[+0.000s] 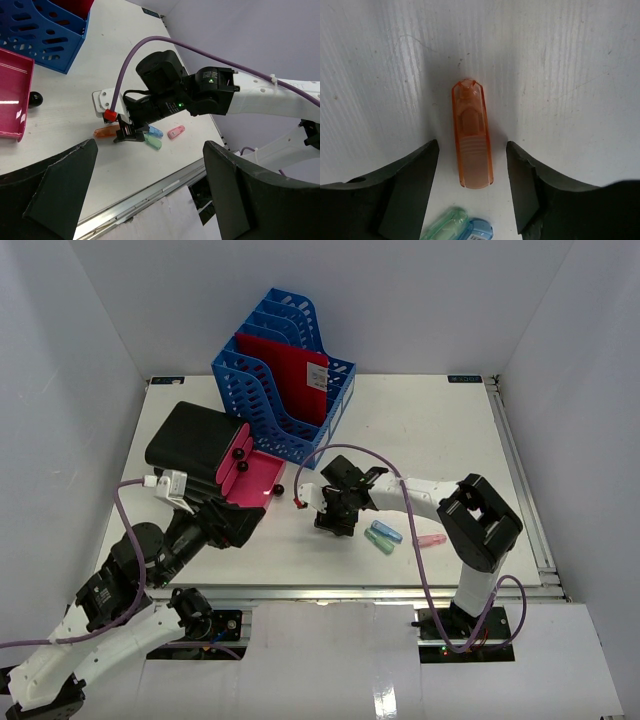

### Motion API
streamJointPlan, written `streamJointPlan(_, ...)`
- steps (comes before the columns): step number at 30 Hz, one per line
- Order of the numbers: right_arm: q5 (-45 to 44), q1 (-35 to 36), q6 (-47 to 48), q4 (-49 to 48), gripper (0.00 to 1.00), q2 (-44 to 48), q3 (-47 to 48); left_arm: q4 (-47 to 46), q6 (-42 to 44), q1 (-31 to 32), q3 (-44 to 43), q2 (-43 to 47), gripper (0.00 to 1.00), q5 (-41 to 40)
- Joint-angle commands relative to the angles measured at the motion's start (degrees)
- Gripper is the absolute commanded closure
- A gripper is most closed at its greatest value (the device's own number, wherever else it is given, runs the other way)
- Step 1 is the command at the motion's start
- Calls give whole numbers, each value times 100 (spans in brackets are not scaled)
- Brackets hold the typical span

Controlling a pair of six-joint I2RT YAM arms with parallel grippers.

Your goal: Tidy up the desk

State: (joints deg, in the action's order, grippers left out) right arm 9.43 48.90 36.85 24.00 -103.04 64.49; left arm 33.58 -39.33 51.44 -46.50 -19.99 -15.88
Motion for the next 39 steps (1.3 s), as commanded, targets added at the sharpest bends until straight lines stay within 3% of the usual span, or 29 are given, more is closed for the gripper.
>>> streamJointPlan(1, 32, 31, 82, 209, 55, -111, 123, 123, -91, -11, 1, 116, 2, -20)
streamJointPlan(6, 110, 34, 326, 385, 79, -94, 377, -19, -134, -11, -17, 147, 2, 199)
streamJointPlan(9, 161, 58, 572, 640, 88, -128, 730, -305, -74, -11, -7, 213, 2, 617)
streamJointPlan(15, -77, 547, 1535, 1027, 90, -550, 2475, -1006, 1, -11, 27, 424, 2, 1082)
streamJointPlan(22, -1536, 1189, 2912, 514, 90, -1642, 4142, -1073, 31, -11, -136, 554, 2, 1235)
streamJointPlan(26, -1894, 1233, 3214, 220, 83, -2227, 4882, -1090, 46, -11, -208, 676, 2, 1224)
streamJointPlan(33, -2201, 1255, 3622, -634, 74, -2432, 4597, -1066, 73, -11, -156, 855, 2, 1151)
streamJointPlan(35, -2200, 1261, 3636, -659, 64, -2457, 4573, -1072, 66, -11, -116, 857, 2, 1157)
streamJointPlan(39, -2136, 1254, 3455, -694, 28, -2436, 4506, -1115, 47, -11, 10, 709, 2, 1206)
